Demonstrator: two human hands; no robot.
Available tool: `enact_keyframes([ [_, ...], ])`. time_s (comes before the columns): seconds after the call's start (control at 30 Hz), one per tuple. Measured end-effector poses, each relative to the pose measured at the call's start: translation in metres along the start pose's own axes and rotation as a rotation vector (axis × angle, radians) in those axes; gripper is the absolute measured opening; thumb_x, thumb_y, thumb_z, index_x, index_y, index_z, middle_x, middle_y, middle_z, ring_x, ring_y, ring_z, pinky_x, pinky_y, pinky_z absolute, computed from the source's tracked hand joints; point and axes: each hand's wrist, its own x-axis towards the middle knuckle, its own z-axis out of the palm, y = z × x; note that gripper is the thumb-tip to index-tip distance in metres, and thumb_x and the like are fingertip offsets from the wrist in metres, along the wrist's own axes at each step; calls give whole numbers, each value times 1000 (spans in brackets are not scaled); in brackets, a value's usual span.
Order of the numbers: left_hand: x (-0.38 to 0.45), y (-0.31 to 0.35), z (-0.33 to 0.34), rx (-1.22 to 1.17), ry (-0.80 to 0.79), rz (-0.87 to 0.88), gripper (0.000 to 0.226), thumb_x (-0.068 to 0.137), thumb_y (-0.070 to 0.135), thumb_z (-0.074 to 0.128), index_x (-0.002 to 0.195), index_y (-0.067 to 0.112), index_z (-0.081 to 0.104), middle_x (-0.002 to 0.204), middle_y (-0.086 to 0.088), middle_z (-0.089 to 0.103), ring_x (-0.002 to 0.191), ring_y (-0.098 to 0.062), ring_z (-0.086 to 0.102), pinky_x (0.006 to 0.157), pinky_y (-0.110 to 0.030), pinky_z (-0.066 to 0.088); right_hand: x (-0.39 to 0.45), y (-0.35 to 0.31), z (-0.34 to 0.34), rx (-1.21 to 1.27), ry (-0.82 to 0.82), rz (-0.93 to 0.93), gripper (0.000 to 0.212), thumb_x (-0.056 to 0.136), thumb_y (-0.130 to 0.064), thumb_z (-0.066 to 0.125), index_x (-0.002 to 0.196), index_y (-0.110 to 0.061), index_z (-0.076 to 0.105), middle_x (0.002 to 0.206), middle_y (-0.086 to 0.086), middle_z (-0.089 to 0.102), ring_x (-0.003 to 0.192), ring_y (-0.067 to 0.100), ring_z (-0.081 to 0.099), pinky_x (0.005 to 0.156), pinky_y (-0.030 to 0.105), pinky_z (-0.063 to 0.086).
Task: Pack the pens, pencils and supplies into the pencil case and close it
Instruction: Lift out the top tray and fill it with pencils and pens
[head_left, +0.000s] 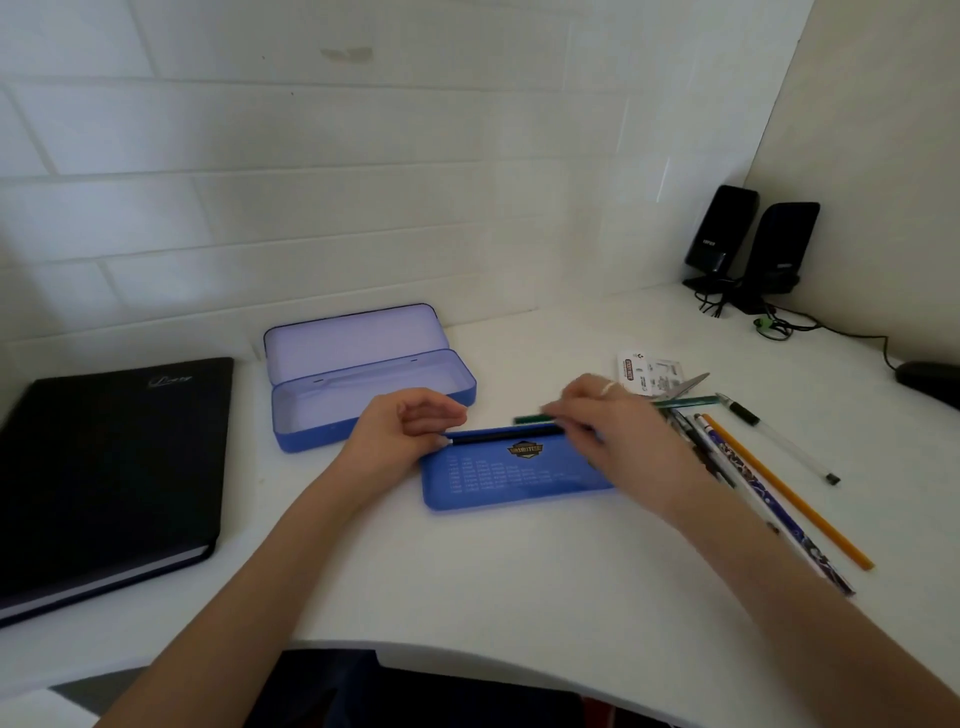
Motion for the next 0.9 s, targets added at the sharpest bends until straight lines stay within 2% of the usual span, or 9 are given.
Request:
enact_keyframes([
  [0.1,0,0,-2,-8,-5,-6,39,77,-21,59,88,16,68,97,-1,75,93,-11,71,75,-17,54,12,-19,21,69,-218,-80,32,88,-2,51,114,-13,67,110,5,63,96,16,57,79,15,37],
  [0.2,0,0,-3,-11,-24,-10,40,77,-22,57,90,14,68,98,-1,74,95,-10,71,76,-17,54,19,-26,35,112,-294,-51,33,90,-1,48,115,-13,67,117,5,63,106,18,56,86,13,33],
  [0.33,1,-1,-3,-13,-41,-29,43,78,-23,53,92,15,68,100,0,74,96,-9,70,77,-17,54,29,-31,41,157,-293,-28,27,89,-5,54,109,-13,69,112,6,67,103,19,59,93,23,41],
  [0.47,3,0,-3,10,-58,-27,43,78,-24,48,97,9,68,103,-5,73,97,-11,70,82,-19,54,36,-35,46,213,-263,-18,18,84,-3,60,96,-10,72,99,10,67,93,22,60,85,30,45],
  [0.6,0,1,1,19,-49,-6,26,80,-7,66,97,12,70,101,1,74,95,-9,70,80,-16,53,34,-28,48,124,-129,60,10,83,-13,64,90,-15,71,90,4,64,90,22,56,85,38,43],
  [0.7,-2,1,3,105,-72,-9,28,73,1,77,94,18,71,97,10,74,94,-1,69,77,-9,50,30,-10,39,38,-23,184,14,81,-26,68,95,-24,70,92,-4,64,93,17,55,88,38,40],
  [0.8,-2,1,4,166,-68,-1,30,75,-6,72,93,17,71,98,11,73,93,3,67,75,-6,49,24,5,31,39,-72,266,27,80,-33,69,107,-29,68,103,-6,66,101,15,54,94,39,40],
  [0.9,-2,3,4,196,-52,6,31,77,-10,68,93,17,70,98,7,73,94,1,68,79,-8,50,21,10,35,7,-106,298,24,81,-36,66,105,-32,67,95,-10,60,99,13,51,91,37,41],
])
